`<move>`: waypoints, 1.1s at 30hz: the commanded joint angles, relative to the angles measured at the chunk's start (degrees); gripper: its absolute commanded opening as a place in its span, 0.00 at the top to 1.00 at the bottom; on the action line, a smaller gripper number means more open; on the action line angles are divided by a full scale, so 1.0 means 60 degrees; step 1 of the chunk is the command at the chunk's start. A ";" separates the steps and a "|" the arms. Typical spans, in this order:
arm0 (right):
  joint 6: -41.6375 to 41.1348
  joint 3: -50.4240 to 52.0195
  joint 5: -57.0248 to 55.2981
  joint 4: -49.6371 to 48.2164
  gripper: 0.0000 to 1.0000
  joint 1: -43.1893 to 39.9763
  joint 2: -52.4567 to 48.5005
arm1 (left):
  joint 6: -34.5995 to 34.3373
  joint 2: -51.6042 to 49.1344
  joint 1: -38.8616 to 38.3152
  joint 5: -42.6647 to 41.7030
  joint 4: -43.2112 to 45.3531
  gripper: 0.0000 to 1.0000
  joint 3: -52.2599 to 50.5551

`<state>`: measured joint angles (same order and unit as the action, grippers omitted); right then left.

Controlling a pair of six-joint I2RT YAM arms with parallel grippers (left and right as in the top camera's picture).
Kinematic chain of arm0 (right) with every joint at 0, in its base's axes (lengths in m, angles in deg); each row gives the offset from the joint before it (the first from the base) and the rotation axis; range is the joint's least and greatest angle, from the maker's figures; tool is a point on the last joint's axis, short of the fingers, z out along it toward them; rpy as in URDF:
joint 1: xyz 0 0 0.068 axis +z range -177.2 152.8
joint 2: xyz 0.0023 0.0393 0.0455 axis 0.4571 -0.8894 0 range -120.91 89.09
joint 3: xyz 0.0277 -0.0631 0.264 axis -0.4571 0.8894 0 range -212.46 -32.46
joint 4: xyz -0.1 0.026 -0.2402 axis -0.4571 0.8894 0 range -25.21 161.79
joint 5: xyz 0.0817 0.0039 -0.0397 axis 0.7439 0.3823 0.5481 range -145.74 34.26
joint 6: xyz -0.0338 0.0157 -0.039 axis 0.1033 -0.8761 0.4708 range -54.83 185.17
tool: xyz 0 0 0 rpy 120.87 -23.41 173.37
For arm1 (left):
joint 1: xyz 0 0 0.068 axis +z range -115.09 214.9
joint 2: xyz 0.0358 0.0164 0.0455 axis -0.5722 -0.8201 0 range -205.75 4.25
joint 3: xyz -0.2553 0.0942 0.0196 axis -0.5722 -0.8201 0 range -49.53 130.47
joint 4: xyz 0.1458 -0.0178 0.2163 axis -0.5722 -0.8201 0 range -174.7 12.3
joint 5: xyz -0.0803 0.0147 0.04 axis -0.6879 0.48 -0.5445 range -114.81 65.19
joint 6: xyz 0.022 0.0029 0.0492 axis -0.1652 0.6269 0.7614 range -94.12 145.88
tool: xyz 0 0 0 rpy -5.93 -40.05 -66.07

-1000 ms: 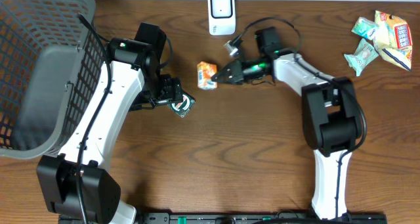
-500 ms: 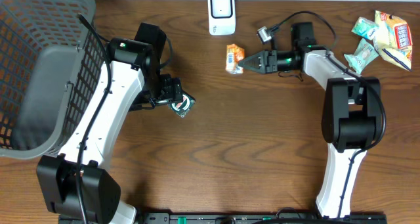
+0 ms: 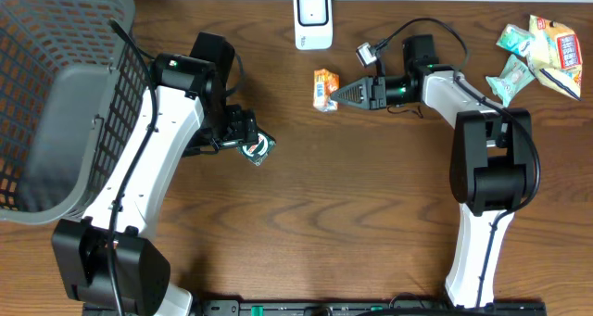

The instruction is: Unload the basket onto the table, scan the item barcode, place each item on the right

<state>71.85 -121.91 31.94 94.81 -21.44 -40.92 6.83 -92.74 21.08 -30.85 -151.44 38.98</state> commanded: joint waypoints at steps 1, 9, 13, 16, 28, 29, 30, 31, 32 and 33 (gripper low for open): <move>0.0608 0.0036 0.0310 0.0299 0.99 -0.0029 0.0499 | 0.0062 -0.0036 0.0000 0.0018 -0.0066 0.02 0.0102; 0.3530 0.0036 0.0299 0.2914 0.99 -0.0011 0.2295 | 0.0062 -0.0036 0.0000 0.0018 -0.0066 0.02 0.0102; 0.4626 0.0036 0.0295 0.4003 0.99 0.0106 0.2856 | 0.0062 -0.0036 0.0000 0.0018 -0.0062 0.02 0.0102; 0.4943 0.0036 0.0153 0.4375 0.99 0.0255 0.2983 | 0.0062 -0.0036 0.0000 0.0018 -0.0062 0.02 0.0102; 0.5217 0.0036 0.0127 0.4204 0.99 0.0871 0.2973 | 0.0062 -0.0036 0.0000 0.0015 -0.0062 0.02 0.0102; 0.5217 0.0036 0.0120 0.4211 0.99 0.0871 0.2973 | 0.0062 -0.0036 0.0000 0.0018 -0.0066 0.02 0.0102; 0.5217 0.0036 0.0095 0.4211 0.99 0.0871 0.2973 | 0.0062 -0.0036 0.0000 0.0015 -0.0066 0.02 0.0102; 0.5217 0.0036 0.0040 0.4207 0.99 0.0871 0.2969 | 0.0062 -0.0036 0.0000 0.0018 -0.0066 0.03 0.0102; 0.5217 0.0036 -0.0029 0.4211 0.99 0.0871 0.2973 | 0.0062 -0.0036 0.0000 0.0018 -0.0066 0.02 0.0102; 0.5217 0.0036 -0.0087 0.4211 0.99 0.0871 0.2973 | 0.0062 -0.0036 0.0000 0.0018 -0.0066 0.02 0.0102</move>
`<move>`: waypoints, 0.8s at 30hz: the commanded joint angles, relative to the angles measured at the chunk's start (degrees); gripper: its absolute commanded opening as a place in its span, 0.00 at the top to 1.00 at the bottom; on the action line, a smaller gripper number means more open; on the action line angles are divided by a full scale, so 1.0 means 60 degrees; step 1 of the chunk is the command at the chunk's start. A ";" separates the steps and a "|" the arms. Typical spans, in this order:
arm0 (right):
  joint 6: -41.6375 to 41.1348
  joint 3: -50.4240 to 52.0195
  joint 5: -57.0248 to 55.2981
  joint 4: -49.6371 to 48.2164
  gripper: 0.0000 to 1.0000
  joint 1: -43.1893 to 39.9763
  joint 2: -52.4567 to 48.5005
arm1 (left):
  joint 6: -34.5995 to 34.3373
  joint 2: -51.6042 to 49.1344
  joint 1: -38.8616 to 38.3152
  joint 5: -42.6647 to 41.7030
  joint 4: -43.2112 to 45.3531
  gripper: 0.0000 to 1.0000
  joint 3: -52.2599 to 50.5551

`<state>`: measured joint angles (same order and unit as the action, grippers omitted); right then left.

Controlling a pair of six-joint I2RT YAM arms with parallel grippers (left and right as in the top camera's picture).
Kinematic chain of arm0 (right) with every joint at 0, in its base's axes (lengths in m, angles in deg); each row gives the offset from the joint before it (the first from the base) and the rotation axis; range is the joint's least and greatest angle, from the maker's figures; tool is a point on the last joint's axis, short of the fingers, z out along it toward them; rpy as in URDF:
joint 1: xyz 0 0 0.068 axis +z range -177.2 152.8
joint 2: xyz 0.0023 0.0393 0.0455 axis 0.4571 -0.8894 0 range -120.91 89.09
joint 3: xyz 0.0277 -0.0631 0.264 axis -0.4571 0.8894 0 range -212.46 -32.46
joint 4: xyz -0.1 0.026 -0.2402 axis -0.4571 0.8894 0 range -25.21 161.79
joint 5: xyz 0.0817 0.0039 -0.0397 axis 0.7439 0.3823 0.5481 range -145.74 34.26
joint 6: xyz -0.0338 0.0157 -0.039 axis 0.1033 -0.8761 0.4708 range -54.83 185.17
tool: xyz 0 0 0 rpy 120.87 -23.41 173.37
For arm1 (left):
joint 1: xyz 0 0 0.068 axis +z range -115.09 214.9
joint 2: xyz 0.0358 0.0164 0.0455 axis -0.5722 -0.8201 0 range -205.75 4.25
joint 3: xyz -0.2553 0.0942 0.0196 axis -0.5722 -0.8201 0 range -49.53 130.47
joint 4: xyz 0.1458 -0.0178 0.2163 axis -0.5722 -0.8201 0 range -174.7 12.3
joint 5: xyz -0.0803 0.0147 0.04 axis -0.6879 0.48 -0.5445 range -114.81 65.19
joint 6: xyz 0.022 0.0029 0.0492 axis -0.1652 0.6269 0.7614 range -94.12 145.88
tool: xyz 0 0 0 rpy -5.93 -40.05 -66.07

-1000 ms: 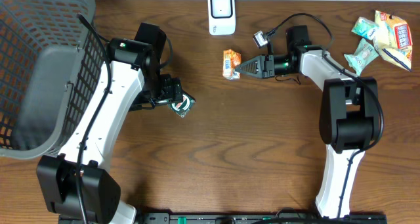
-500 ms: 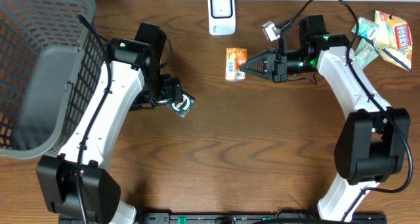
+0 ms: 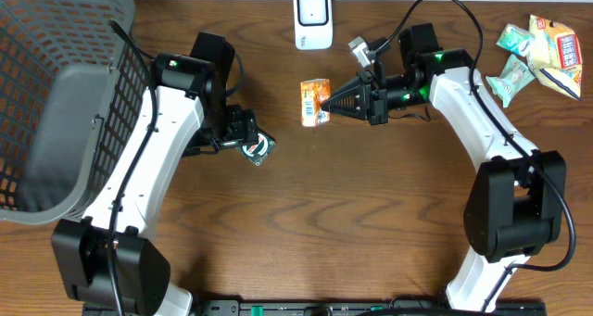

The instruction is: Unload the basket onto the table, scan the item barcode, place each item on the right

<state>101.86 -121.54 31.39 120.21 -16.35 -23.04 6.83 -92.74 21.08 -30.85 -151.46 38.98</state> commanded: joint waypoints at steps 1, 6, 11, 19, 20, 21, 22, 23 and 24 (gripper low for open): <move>0.0204 -0.0025 -0.0080 -0.0022 0.99 0.0018 -0.0007 | 0.0062 -0.0036 0.0000 0.0018 -0.0062 0.02 0.0102; -0.0306 -0.0025 -0.1322 -0.0022 0.99 0.0022 -0.0007 | 0.0062 -0.0036 0.0000 0.0018 -0.0062 0.03 0.0102; -0.2484 -0.0025 -0.5271 -0.0197 0.99 0.0168 -0.0007 | 0.0062 -0.0036 0.0000 0.0018 -0.0062 0.02 0.0102; -0.5643 -0.0029 -1.1005 -0.0576 0.99 0.0342 0.0011 | 0.0062 -0.0036 0.0000 0.0018 -0.0062 0.02 0.0102; -0.5796 -0.0029 -1.1530 -0.0601 0.99 0.0415 0.0011 | 0.0062 -0.0036 0.0000 0.0018 -0.0062 0.02 0.0102; -0.5996 -0.0029 -1.2171 -0.0645 0.99 0.0521 0.0011 | 0.0062 -0.0036 0.0000 0.0015 -0.0062 0.02 0.0102; -0.6127 -0.0029 -1.2772 -0.0736 0.99 0.0648 0.0011 | 0.0062 -0.0036 0.0000 0.0018 -0.0062 0.02 0.0102; -0.6145 -0.0029 -1.3220 -0.0856 0.99 0.0776 0.0011 | 0.0062 -0.0036 0.0000 0.0018 -0.0062 0.02 0.0102; -0.6138 -0.0029 -1.3672 -0.1035 0.99 0.0940 0.0011 | 0.0062 -0.0036 0.0000 0.0018 -0.0062 0.02 0.0102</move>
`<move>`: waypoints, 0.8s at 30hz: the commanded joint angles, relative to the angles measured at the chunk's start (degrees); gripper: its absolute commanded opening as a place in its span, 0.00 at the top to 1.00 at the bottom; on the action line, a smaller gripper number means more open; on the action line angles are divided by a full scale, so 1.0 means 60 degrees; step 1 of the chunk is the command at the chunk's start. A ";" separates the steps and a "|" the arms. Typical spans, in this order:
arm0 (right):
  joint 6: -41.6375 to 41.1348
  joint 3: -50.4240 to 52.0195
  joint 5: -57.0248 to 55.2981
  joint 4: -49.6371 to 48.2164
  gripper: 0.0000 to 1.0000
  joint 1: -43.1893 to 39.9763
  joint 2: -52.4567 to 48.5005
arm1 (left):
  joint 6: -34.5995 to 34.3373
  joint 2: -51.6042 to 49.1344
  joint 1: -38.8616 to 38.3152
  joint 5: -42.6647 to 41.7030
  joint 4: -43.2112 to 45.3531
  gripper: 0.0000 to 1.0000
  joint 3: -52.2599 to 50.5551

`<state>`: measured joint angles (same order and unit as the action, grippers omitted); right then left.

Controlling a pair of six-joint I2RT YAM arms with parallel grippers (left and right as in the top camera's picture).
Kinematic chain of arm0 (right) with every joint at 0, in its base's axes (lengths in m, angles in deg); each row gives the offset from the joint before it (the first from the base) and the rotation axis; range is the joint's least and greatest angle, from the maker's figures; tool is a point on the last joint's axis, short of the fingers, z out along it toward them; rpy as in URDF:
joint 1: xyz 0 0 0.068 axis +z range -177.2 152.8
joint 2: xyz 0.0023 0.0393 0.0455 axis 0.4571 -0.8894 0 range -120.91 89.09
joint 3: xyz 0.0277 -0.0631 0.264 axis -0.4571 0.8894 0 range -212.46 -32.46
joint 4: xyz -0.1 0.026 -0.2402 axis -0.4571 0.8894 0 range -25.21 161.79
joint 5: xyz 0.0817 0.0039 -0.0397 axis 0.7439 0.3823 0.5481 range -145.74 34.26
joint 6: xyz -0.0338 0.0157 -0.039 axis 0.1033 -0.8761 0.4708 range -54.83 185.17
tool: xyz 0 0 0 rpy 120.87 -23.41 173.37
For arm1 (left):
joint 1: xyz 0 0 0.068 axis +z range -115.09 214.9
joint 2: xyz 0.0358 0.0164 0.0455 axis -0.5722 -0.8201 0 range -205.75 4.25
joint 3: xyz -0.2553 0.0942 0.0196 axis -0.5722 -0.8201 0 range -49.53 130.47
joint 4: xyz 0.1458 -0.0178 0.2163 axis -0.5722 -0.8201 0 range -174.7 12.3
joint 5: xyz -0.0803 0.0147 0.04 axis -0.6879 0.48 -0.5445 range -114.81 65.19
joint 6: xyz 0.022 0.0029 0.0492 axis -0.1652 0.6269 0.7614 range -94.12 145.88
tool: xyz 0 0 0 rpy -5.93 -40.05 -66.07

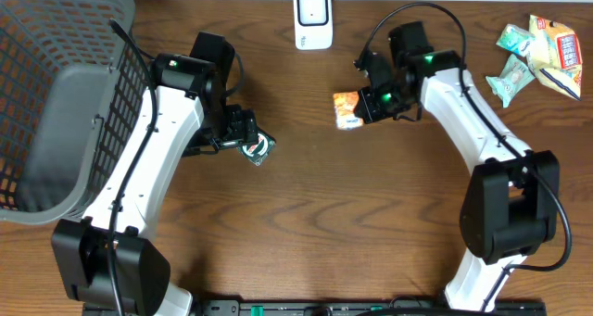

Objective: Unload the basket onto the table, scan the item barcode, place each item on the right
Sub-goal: 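Raise the orange tissue pack up against the white scanner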

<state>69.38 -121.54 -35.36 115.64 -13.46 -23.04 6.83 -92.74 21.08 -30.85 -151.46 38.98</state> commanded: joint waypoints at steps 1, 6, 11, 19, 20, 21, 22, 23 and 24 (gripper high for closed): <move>-0.0729 -0.0029 -0.2940 -0.0466 0.99 0.0627 0.0011 | 0.0062 -0.0036 0.0000 0.0018 -0.0062 0.02 0.0102; -0.0084 -0.0579 -0.4233 -0.0798 0.99 0.1472 0.0011 | 0.0062 -0.0036 0.0000 0.0018 -0.0062 0.02 0.0102; 0.0444 -0.1621 -0.4969 -0.1180 0.99 0.1945 -0.0138 | 0.0062 -0.0036 0.0000 0.0018 -0.0062 0.02 0.0102; 0.1293 -0.3978 -0.5096 -0.1319 0.99 0.1887 -0.1020 | 0.0062 -0.0036 0.0000 0.0018 -0.0062 0.02 0.0102; 0.1402 -0.4291 -0.5260 -0.1344 0.99 0.1891 -0.1242 | 0.0062 -0.0036 0.0000 0.0018 -0.0062 0.02 0.0102; 0.1508 -0.4605 -0.5439 -0.1377 0.99 0.1894 -0.1472 | 0.0062 -0.0036 0.0000 0.0018 -0.0062 0.02 0.0102; 0.1636 -0.4962 -0.5654 -0.1395 0.99 0.1909 -0.1749 | 0.0062 -0.0036 0.0000 0.0018 -0.0062 0.02 0.0102; 0.1872 -0.5523 -0.5967 -0.1421 0.99 0.1909 -0.2222 | 0.0062 -0.0036 0.0000 0.0018 -0.0062 0.02 0.0102; 0.2044 -0.5905 -0.6269 -0.1490 0.99 0.1905 -0.2572 | 0.0062 -0.0036 0.0000 0.0018 -0.0062 0.02 0.0102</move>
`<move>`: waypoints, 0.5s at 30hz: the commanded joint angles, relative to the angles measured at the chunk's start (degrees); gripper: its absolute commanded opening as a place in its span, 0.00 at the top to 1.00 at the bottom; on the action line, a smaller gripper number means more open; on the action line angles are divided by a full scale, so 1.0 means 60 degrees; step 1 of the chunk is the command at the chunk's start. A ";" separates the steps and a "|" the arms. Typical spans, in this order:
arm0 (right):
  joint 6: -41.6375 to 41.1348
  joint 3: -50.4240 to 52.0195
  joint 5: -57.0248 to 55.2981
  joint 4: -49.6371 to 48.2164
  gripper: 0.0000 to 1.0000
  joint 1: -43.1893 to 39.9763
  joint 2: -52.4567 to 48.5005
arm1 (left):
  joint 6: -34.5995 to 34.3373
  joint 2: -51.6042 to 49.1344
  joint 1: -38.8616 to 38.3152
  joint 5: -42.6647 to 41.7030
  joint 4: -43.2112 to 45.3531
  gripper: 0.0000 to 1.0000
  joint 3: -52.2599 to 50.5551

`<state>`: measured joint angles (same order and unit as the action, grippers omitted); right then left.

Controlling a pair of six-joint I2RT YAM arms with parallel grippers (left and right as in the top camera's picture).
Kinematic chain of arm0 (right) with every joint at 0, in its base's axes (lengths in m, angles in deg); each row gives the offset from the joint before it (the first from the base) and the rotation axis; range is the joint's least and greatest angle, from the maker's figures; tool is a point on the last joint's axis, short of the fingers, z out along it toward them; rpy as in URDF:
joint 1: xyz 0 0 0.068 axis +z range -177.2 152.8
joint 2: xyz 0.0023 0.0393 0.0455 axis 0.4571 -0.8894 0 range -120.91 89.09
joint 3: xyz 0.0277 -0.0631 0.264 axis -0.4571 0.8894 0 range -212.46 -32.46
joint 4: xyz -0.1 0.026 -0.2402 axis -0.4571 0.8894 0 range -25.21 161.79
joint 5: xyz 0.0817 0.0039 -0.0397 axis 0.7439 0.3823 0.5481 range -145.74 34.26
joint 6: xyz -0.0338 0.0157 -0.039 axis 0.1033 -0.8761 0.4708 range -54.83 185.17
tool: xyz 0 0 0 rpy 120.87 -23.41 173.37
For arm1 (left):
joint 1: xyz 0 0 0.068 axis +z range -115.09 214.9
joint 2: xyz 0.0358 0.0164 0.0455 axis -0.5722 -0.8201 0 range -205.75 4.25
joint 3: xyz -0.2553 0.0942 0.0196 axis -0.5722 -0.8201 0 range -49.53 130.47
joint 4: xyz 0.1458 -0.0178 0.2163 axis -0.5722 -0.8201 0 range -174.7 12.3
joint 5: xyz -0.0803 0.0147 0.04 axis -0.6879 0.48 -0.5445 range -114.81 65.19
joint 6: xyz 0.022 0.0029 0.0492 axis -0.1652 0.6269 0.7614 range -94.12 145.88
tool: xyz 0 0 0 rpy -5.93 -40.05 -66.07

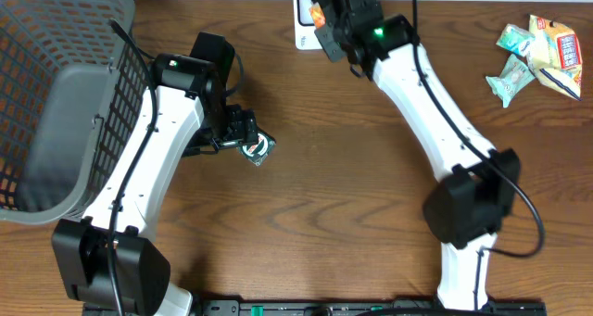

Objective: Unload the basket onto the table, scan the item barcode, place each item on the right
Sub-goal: 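Raise the orange tissue pack up against the white scanner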

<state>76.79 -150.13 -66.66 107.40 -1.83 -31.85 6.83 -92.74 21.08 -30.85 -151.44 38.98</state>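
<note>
At the top edge of the overhead view, my right gripper is shut on a small orange packet. It holds the packet right over the white scanner, which is mostly covered by the wrist. My left gripper hovers left of the table's centre. It is shut on a small dark green and white packet. No barcode can be made out on either packet.
A large grey mesh basket fills the far left. Several snack packets lie in a heap at the back right corner. The right arm stretches diagonally from its base at the front right to the scanner.
My right gripper has carried the orange packet from mid-table right of the scanner up and left, and now holds it over the scanner. The left arm and its packet have not moved.
My right gripper first lay low with its tips at the orange packet below the scanner. Then it held the packet slightly further left, then lifted and turned at mid-table. Now the packet is over the scanner. The left gripper kept its dark packet still throughout.
</note>
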 commanded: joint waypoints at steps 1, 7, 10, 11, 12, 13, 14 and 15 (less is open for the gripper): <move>0.0936 -0.1432 -0.1432 -0.0248 0.99 -0.0033 -0.1392 | 0.0062 -0.0036 0.0000 0.0018 -0.0066 0.02 0.0102; 0.3865 -0.1960 -0.3559 -0.3024 0.99 0.0084 -0.2699 | 0.0062 -0.0036 0.0000 0.0018 -0.0066 0.02 0.0102; 0.5067 -0.1960 -0.4470 -0.4481 0.99 0.0226 -0.3166 | 0.0062 -0.0036 0.0000 0.0018 -0.0066 0.03 0.0102; 0.5359 -0.1960 -0.4517 -0.4779 0.99 0.0259 -0.3289 | 0.0062 -0.0036 0.0000 0.0018 -0.0066 0.03 0.0102; 0.5650 -0.1960 -0.4517 -0.4998 0.99 0.0295 -0.3395 | 0.0062 -0.0036 0.0000 0.0018 -0.0066 0.02 0.0102; 0.5952 -0.1960 -0.4510 -0.5238 0.99 0.0353 -0.3541 | 0.0062 -0.0036 0.0000 0.0018 -0.0066 0.02 0.0102; 0.6073 -0.1960 -0.4513 -0.5366 0.99 0.0390 -0.3617 | 0.0062 -0.0036 0.0000 0.0018 -0.0066 0.02 0.0102; 0.6182 -0.1960 -0.4430 -0.5464 0.99 0.0419 -0.3690 | 0.0062 -0.0036 0.0000 0.0018 -0.0066 0.02 0.0102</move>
<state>105.25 -160.34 -89.63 76.37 -0.78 -52.51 6.83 -92.74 21.08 -30.85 -151.50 38.98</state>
